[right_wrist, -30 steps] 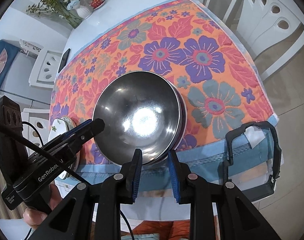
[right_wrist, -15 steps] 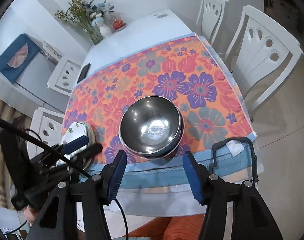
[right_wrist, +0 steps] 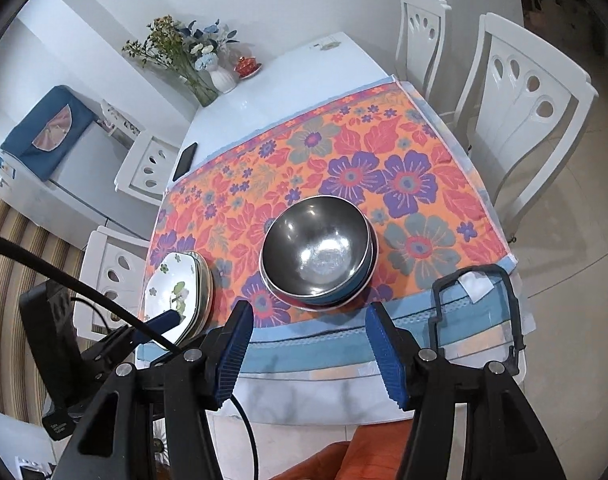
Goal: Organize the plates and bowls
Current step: 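Grasp the rim of the nested pink and steel bowls with both grippers, then lift the nested bowls and carry them toward the hexagonal plate stack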
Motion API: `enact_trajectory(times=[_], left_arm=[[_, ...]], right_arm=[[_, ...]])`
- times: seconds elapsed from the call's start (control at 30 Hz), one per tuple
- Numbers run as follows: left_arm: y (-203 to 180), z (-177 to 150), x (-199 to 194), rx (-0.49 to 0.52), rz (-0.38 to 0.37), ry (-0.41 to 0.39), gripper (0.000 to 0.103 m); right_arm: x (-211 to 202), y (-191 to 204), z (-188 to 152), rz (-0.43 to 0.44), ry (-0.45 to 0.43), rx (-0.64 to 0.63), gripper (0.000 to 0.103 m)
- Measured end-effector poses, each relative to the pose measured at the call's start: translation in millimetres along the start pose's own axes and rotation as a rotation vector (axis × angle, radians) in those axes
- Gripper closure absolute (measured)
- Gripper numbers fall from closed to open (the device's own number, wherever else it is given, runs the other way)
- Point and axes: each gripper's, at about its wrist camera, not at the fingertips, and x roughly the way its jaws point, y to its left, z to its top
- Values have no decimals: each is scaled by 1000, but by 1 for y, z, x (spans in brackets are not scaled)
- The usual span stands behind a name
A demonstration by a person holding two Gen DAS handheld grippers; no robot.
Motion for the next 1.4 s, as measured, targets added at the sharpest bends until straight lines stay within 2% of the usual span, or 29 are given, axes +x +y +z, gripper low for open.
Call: enact_trajectory(times=[0.17,0.37,0.47,0.77,1.0,1.13,1.3,1.4], left_arm=[[11,9,9,-69,-10,-36,21],[32,27,57,-270,-140,62,21],[41,33,80,-356,-143,89,22],[39,47,112,-363,-61,121,21],[42,47,136,-378,-49,147,24],[42,46,147,-384,-46,162,40],[49,41,155,-451,-101,162,44],[52,37,158,-486,-118,158,52]], right_arm=[[15,-1,8,-38,10,-15,47],[46,-29,21,-43,56,50,47],[61,-48,30,-10,90,105,47],[108,-61,52,30,176,108,47],[140,-68,56,20,233,90,47],[153,-68,60,23,244,67,47],[168,-70,62,47,258,61,47],[176,-72,63,65,272,58,53]])
